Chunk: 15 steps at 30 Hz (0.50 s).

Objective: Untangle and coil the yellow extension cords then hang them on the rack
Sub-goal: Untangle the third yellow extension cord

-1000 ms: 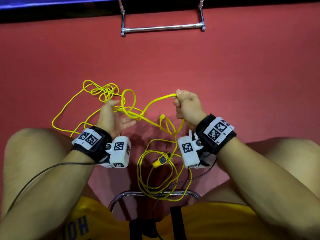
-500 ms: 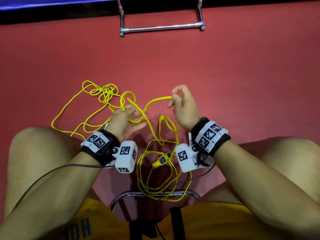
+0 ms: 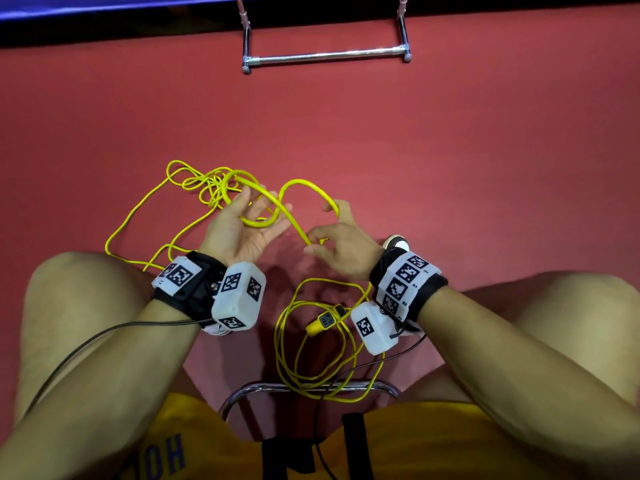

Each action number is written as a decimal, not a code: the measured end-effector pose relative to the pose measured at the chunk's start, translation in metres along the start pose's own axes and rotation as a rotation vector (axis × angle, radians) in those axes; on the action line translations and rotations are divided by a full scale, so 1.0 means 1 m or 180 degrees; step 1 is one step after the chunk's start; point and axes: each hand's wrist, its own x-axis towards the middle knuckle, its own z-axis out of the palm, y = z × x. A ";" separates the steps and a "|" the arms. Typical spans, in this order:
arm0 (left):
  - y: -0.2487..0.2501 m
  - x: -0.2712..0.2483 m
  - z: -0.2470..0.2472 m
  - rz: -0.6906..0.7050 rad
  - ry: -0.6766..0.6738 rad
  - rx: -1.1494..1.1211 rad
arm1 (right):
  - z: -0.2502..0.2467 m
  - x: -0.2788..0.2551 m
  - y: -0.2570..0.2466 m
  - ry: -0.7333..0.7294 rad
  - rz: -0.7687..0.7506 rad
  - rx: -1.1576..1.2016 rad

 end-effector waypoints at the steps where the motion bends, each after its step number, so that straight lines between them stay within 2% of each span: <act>1: 0.000 0.001 0.000 0.0004 0.0012 -0.0015 | 0.000 0.001 -0.001 0.0076 -0.0118 0.0143; 3: -0.001 -0.001 0.001 -0.0023 0.0012 0.0011 | -0.005 0.001 -0.008 0.0342 -0.0269 0.0643; 6: -0.022 -0.009 0.001 -0.0332 -0.0182 0.0564 | -0.015 0.003 -0.015 0.0750 -0.0161 0.1282; 9: -0.050 -0.024 -0.001 -0.0943 -0.0547 0.1808 | -0.019 0.007 -0.013 0.0881 0.0043 0.1680; 11: -0.059 -0.028 -0.003 -0.1143 -0.0987 0.2469 | -0.019 0.008 -0.011 0.0863 0.0067 0.1750; 13: -0.060 -0.028 -0.002 -0.1000 -0.1166 0.2820 | -0.020 0.006 -0.013 0.0847 0.0042 0.1770; 15: -0.056 -0.026 0.002 -0.0657 -0.0998 0.2888 | -0.022 0.004 -0.014 0.0956 0.0009 0.1648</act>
